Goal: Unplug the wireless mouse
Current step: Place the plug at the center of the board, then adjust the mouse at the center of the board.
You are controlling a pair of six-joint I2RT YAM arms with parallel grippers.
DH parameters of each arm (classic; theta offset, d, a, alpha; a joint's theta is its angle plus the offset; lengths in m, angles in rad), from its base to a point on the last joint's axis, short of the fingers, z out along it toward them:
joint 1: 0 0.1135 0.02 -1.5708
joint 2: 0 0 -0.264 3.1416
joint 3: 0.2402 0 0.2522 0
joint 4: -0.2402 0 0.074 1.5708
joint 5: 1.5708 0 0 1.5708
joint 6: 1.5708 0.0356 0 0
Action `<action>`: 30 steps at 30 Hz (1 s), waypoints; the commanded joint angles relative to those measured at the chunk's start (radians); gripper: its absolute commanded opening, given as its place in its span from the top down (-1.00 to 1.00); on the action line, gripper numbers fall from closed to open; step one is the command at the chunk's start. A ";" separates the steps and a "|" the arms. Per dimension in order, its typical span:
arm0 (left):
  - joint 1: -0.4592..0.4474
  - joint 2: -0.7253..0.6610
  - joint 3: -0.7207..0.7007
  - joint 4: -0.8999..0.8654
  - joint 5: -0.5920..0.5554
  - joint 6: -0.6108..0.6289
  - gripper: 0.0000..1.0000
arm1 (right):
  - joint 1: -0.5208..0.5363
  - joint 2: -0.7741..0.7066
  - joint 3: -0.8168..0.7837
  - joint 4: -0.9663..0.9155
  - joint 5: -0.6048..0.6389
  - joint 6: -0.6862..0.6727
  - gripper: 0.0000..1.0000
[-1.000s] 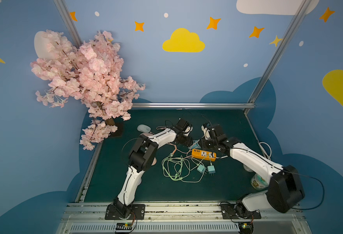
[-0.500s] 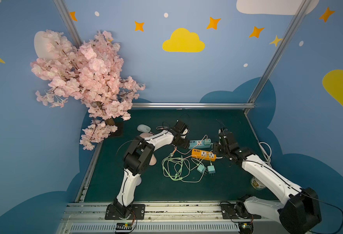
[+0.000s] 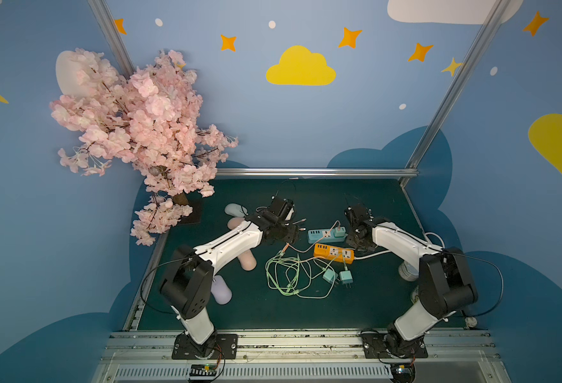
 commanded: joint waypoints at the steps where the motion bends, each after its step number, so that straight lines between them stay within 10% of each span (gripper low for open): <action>1: 0.019 -0.084 -0.016 -0.086 0.056 -0.026 -0.41 | -0.013 0.019 0.028 -0.075 -0.039 0.007 0.59; 4: 0.061 -0.154 -0.015 -0.125 0.168 -0.038 -0.46 | -0.012 -0.011 0.013 -0.058 -0.065 -0.034 -0.42; 6: 0.096 -0.198 -0.017 -0.126 0.258 -0.045 -0.49 | -0.003 -0.061 -0.014 -0.031 -0.069 -0.055 -0.58; 13: 0.170 -0.309 -0.100 -0.025 0.256 -0.049 -0.49 | 0.078 -0.317 -0.042 0.034 -0.023 -0.151 -0.54; 18: 0.228 -0.353 -0.187 0.076 0.329 -0.079 -0.46 | 0.144 -0.406 -0.069 0.333 -0.410 -0.322 -0.46; 23: 0.279 -0.355 -0.146 0.025 0.362 -0.030 -0.46 | 0.197 -0.160 0.153 0.359 -0.769 -0.353 -0.40; 30: 0.435 -0.392 -0.173 0.071 0.396 -0.069 -0.46 | 0.238 0.279 0.594 0.147 -0.888 -0.361 -0.20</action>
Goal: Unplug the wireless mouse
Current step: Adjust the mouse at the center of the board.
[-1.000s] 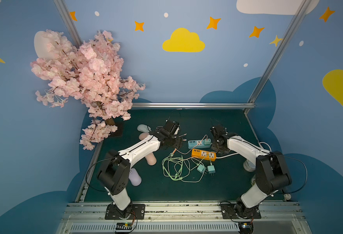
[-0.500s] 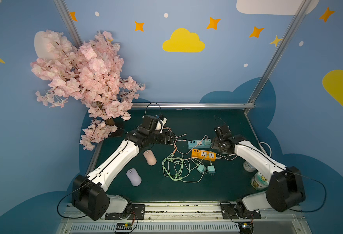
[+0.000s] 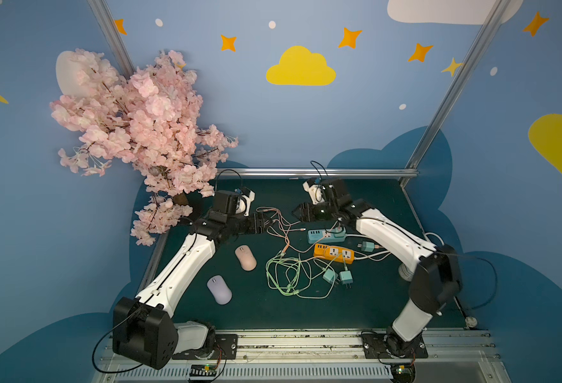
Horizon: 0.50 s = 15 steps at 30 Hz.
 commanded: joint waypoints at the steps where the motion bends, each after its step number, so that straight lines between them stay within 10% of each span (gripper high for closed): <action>1: 0.068 -0.027 -0.006 0.037 0.037 -0.017 -0.46 | 0.002 0.169 0.173 -0.138 -0.134 -0.015 -0.16; 15: 0.132 0.004 -0.032 0.093 0.143 -0.065 -0.42 | 0.059 0.644 0.703 -0.354 -0.243 -0.385 -0.06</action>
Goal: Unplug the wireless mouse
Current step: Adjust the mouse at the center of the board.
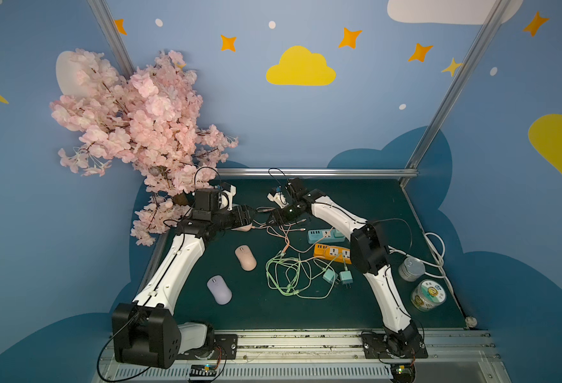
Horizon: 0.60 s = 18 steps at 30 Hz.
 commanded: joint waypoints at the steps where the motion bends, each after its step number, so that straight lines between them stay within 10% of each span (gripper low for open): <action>1: 0.006 0.006 -0.008 0.031 0.052 -0.010 -0.42 | 0.003 0.078 0.135 -0.097 -0.047 -0.147 -0.06; 18: 0.007 -0.008 -0.018 0.034 0.061 -0.008 -0.43 | 0.052 0.310 0.391 -0.178 0.157 -0.310 -0.02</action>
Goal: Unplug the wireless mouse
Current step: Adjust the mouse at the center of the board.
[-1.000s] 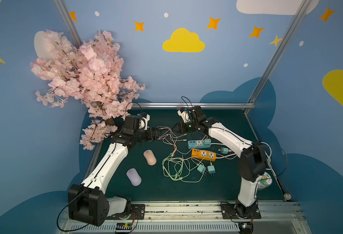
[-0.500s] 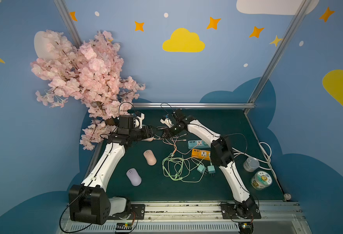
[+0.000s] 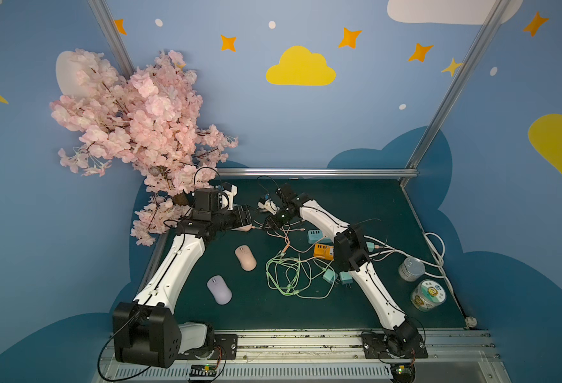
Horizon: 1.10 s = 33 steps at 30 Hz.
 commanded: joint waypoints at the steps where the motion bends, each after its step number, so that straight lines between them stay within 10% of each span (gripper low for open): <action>1: 0.003 -0.008 -0.011 0.011 0.016 0.003 -0.42 | 0.031 0.027 0.058 -0.068 0.111 -0.080 -0.03; 15: 0.003 -0.009 -0.011 0.011 0.025 0.007 -0.42 | 0.151 0.016 0.012 -0.124 0.447 -0.217 0.20; 24: 0.029 0.003 -0.028 0.048 0.019 0.002 -0.42 | 0.179 -0.151 -0.237 -0.044 0.267 -0.181 1.00; 33: 0.044 0.060 -0.040 0.124 0.035 -0.081 -0.43 | 0.168 -0.358 -0.520 0.123 0.129 -0.067 1.00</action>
